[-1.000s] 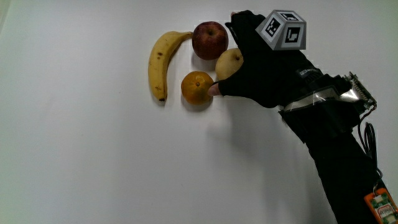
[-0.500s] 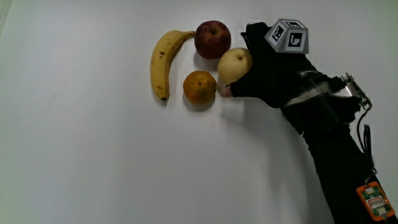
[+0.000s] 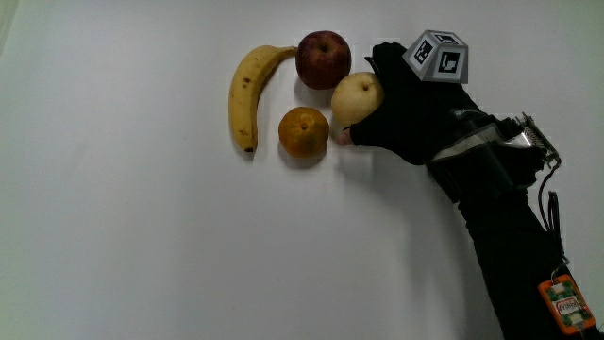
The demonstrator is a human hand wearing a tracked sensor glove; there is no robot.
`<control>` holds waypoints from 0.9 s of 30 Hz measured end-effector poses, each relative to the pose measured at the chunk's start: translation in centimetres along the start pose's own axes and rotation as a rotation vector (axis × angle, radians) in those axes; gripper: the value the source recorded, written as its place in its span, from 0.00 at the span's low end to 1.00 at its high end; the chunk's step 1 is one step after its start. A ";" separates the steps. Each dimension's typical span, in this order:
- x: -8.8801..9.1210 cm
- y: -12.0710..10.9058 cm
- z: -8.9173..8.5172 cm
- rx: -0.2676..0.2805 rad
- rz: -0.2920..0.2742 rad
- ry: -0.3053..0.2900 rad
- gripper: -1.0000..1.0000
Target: Pick pear no leg
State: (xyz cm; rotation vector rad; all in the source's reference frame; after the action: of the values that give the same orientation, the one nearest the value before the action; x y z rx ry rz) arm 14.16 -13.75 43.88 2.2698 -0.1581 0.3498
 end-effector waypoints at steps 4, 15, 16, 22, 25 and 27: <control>0.1 0.1 -0.1 0.025 0.000 -0.005 0.76; 0.4 0.0 0.0 0.074 0.021 0.027 1.00; 0.4 -0.1 0.0 0.081 0.030 0.032 1.00; 0.3 -0.5 0.1 0.130 0.034 0.006 1.00; 0.3 -0.8 0.2 0.145 0.025 -0.001 1.00; 0.1 -1.0 0.4 0.133 0.046 -0.020 1.00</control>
State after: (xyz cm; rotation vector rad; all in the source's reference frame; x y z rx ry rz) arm 14.58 -13.38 42.97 2.4044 -0.2023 0.3718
